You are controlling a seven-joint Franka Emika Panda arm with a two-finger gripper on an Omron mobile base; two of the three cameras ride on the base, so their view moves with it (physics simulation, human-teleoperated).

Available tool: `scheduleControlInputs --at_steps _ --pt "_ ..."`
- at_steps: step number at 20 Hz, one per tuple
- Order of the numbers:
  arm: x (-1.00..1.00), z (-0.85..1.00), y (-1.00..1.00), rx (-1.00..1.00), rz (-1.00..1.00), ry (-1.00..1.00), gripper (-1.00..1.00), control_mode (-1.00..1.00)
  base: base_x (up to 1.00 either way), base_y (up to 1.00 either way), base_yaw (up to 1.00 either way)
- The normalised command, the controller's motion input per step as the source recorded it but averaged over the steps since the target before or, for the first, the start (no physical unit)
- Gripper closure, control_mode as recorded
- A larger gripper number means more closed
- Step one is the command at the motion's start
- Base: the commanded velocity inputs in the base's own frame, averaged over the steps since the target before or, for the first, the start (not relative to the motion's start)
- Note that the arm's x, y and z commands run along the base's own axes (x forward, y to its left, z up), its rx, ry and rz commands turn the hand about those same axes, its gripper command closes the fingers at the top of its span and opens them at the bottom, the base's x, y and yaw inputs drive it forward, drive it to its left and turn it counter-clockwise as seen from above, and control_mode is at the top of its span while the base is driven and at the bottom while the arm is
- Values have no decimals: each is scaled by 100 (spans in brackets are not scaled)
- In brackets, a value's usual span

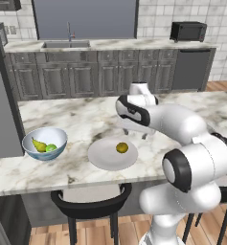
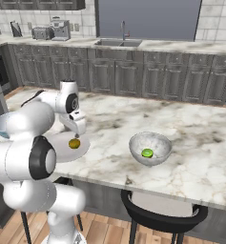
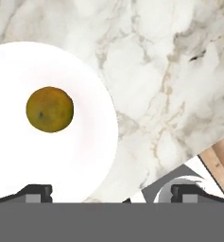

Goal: Take the fruits from the plate on the dining counter and place two fruits in each bowl.

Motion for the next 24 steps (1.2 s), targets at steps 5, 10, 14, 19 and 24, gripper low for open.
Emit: scheduleControlInputs --at_steps 5,10,14,19,24 --pt "8 -19 42 0 -22 0 -100 -100 0 0 0" --pt "21 -18 25 0 -28 0 -100 -100 0 0 0" --pt "29 -19 11 0 -21 0 -100 -100 0 0 0" --pt "24 -18 0 0 -13 0 -100 -100 0 0 0" --pt "7 -17 -4 0 -1 0 -100 -100 0 0 0"
